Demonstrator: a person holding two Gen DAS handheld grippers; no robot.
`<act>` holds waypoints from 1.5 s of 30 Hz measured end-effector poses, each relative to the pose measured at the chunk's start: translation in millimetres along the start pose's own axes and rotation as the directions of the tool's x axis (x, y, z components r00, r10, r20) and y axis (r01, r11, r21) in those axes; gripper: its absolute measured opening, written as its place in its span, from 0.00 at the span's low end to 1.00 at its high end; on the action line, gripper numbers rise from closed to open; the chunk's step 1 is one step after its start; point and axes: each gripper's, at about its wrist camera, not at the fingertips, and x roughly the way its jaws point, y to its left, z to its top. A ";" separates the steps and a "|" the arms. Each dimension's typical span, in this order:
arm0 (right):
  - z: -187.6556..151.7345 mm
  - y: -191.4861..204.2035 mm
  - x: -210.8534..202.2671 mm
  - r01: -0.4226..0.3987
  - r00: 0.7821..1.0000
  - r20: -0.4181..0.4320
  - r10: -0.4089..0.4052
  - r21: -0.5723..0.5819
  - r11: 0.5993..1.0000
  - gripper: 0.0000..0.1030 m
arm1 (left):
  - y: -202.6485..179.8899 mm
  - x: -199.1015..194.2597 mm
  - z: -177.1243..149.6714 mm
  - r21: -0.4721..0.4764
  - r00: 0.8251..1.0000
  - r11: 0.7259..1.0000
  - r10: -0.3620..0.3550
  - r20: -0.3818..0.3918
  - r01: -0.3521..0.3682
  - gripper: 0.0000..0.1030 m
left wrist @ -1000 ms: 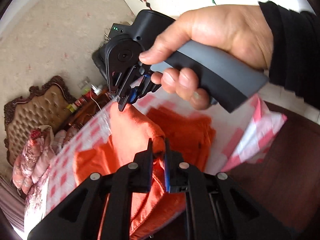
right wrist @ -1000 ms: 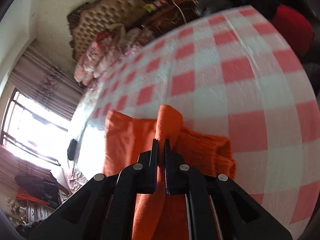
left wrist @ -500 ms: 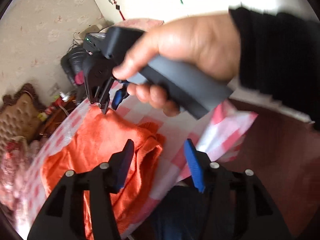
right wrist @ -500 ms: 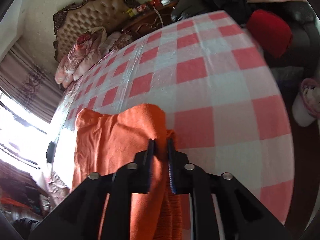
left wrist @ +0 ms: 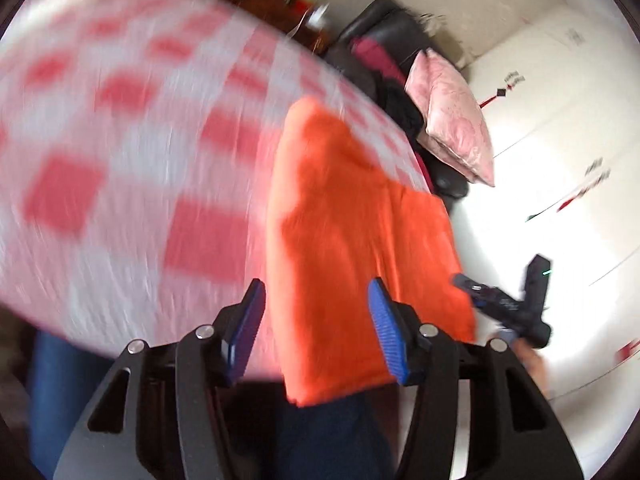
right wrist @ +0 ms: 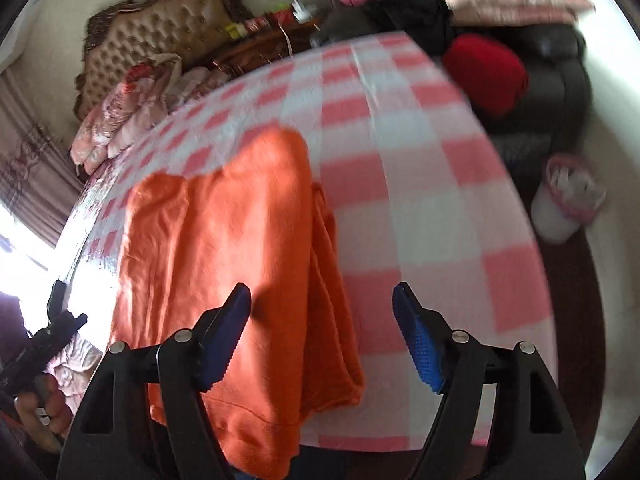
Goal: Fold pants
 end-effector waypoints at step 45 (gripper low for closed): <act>87.2 71.4 23.6 0.204 0.953 0.255 -0.164 -0.139 0.969 0.45 | -98.5 107.1 92.7 0.480 0.892 0.752 0.378 0.247 -0.451 0.23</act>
